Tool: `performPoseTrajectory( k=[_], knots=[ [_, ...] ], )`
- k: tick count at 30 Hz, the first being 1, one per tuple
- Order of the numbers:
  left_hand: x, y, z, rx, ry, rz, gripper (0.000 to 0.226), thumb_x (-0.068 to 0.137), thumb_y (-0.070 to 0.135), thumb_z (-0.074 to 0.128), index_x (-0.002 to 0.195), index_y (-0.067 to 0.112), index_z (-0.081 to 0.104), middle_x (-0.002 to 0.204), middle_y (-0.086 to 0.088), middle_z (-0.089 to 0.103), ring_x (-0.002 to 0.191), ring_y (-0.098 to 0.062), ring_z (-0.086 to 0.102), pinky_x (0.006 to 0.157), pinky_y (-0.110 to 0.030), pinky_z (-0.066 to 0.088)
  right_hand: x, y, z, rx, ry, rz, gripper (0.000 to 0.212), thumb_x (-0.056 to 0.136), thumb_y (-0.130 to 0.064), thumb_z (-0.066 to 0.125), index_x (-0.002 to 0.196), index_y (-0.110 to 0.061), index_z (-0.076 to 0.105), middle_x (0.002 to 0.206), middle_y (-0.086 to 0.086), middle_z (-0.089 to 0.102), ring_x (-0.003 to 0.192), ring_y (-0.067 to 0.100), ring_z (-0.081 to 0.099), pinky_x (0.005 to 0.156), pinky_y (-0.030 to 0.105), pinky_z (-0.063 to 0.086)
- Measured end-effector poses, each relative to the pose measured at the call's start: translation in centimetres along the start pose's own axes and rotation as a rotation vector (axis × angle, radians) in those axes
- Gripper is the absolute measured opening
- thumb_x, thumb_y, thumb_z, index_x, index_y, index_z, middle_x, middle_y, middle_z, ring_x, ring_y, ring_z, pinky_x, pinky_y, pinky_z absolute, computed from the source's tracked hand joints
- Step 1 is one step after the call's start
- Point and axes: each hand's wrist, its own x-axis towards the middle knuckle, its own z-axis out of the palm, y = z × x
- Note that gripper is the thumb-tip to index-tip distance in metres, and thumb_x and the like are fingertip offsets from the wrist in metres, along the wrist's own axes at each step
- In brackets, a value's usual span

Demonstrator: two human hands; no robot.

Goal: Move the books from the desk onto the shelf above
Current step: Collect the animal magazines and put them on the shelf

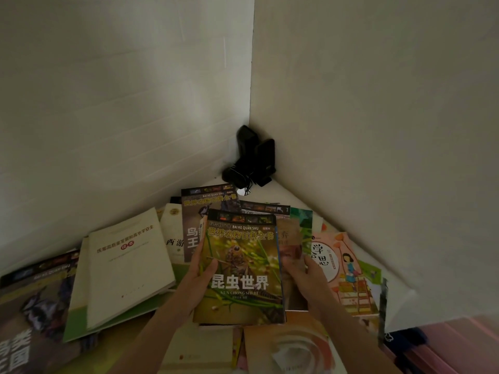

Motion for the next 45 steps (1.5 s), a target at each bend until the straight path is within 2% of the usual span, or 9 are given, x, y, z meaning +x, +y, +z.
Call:
performPoseTrajectory(
  k=[6,13,20,25,28,31,35,39,45],
  knots=[
    [0.1,0.2,0.1,0.024,0.084,-0.013,0.049,0.097,0.033,0.051,0.137,0.047,0.027,0.115,-0.004,0.064,0.089,-0.026,0.071,0.07,-0.041,0.059,0.6,0.8,1.9,0.08,-0.018,0.088,0.024,0.086,-0.041,0.063,0.102,-0.023,0.061,0.104,0.018,0.069,0.093,0.036,0.069,0.084,0.061,0.053],
    [-0.5,0.5,0.8,0.067,0.137,0.024,0.053,0.1,0.033,0.045,0.145,0.044,0.019,0.104,0.01,0.055,0.081,-0.01,0.063,0.053,-0.021,0.051,0.4,-0.9,-1.8,-0.062,0.094,0.001,0.012,0.093,-0.03,0.059,0.097,-0.021,0.067,0.087,0.001,0.071,0.08,0.017,0.066,0.061,0.026,0.049],
    [-0.3,0.3,0.7,0.055,0.128,0.027,0.056,0.1,0.034,0.044,0.148,0.042,0.016,0.116,0.004,0.053,0.086,-0.011,0.063,0.059,-0.023,0.051,1.7,0.7,-10.8,-0.52,0.304,-0.083,0.032,0.091,-0.03,0.063,0.118,-0.011,0.064,0.089,0.01,0.068,0.073,0.019,0.059,0.064,0.027,0.044],
    [-0.6,0.3,0.9,0.018,0.128,0.024,0.068,0.095,0.03,0.055,0.147,0.043,0.013,0.127,-0.002,0.051,0.091,-0.014,0.063,0.06,-0.026,0.054,3.4,2.6,-6.0,-1.066,0.272,-0.34,0.033,0.09,-0.047,0.045,0.115,-0.028,0.054,0.113,-0.008,0.057,0.09,0.012,0.052,0.078,0.022,0.044],
    [-0.3,0.7,1.0,0.0,0.172,-0.021,0.091,0.078,0.022,0.078,0.147,0.024,0.019,0.126,-0.007,0.056,0.095,-0.021,0.061,0.079,-0.039,0.055,1.2,1.9,0.1,-0.848,0.132,-0.391,0.023,0.097,-0.044,0.043,0.103,-0.027,0.057,0.095,-0.009,0.059,0.094,0.014,0.058,0.078,0.027,0.044],
    [-0.3,1.0,1.1,0.082,0.207,-0.014,0.097,0.06,0.027,0.089,0.141,0.017,0.037,0.127,-0.007,0.059,0.106,-0.026,0.061,0.089,-0.045,0.054,1.2,2.6,3.0,-0.873,0.13,-0.316,0.035,0.096,-0.055,0.035,0.111,-0.032,0.056,0.105,-0.008,0.063,0.116,0.017,0.051,0.104,0.043,0.03],
    [-1.9,1.0,0.5,0.013,0.179,0.131,0.083,0.054,0.017,0.091,0.123,0.038,0.05,0.113,0.006,0.068,0.095,-0.019,0.07,0.075,-0.043,0.06,0.7,2.0,1.7,-0.619,-0.041,-0.308,0.06,0.078,-0.083,0.029,0.099,-0.033,0.055,0.08,0.001,0.066,0.088,0.016,0.065,0.097,0.048,0.043],
    [-3.8,3.5,-0.3,0.018,0.027,0.303,0.084,0.057,0.001,0.085,0.12,0.044,0.049,0.106,0.014,0.072,0.093,-0.013,0.071,0.068,-0.03,0.06,-1.1,0.9,1.6,-0.021,-0.283,-0.281,0.062,0.068,-0.078,0.059,0.107,-0.029,0.06,0.106,0.036,0.05,0.09,0.046,0.056,0.086,0.05,0.051],
    [-2.5,8.2,-1.6,0.067,-0.032,0.547,0.084,0.068,0.001,0.081,0.13,0.044,0.043,0.12,0.012,0.065,0.109,-0.01,0.065,0.08,-0.029,0.058,-1.6,-3.0,3.6,0.072,-0.138,-0.43,0.051,0.088,-0.053,0.053,0.129,-0.024,0.045,0.097,0.004,0.061,0.091,0.035,0.061,0.078,0.044,0.054]
  ],
)
